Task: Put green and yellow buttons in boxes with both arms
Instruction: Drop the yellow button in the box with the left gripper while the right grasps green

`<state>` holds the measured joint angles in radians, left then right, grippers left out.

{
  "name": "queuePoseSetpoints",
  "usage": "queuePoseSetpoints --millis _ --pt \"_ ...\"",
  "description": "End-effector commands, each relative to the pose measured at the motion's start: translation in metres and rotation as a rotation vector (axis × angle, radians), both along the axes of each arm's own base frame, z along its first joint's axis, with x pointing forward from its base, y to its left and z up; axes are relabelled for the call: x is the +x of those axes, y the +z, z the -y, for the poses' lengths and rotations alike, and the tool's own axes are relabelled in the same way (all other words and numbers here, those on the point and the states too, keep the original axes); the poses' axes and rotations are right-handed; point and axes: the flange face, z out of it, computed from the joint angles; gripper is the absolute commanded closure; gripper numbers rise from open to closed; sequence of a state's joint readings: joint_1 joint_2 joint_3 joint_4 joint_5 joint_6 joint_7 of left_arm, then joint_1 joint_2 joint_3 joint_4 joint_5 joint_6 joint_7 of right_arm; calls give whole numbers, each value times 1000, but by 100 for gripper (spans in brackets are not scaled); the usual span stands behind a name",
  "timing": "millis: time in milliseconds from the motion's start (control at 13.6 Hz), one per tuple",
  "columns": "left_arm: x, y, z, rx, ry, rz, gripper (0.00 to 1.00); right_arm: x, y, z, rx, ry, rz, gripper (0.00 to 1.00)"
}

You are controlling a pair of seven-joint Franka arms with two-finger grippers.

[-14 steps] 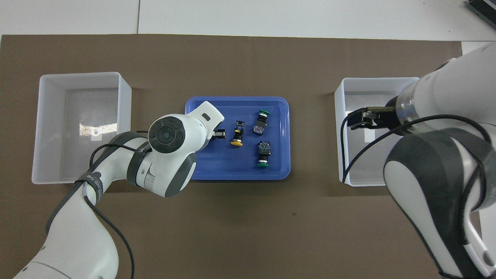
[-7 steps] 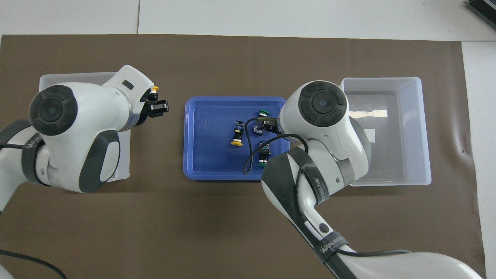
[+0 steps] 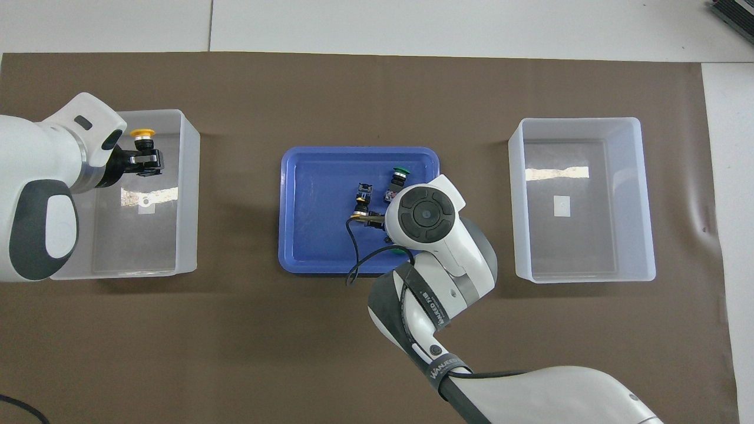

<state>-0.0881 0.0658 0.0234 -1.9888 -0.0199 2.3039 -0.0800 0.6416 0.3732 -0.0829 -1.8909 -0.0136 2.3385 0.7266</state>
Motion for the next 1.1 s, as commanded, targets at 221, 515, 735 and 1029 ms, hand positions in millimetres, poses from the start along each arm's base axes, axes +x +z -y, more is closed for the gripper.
queuePoseSetpoints --millis 221,515,735,1029 --pt "-8 -37 -39 28 -63 16 100 -3 -14 -5 7 2 26 9" --pt "2 -70 -53 55 -130 13 100 -3 -18 -6 -5 9 29 99" --pt "19 -108 -56 59 -123 29 100 5 -4 0 -14 12 28 100" --pt "35 -132 -56 60 -122 24 81 13 87 23 -5 -34 29 100"
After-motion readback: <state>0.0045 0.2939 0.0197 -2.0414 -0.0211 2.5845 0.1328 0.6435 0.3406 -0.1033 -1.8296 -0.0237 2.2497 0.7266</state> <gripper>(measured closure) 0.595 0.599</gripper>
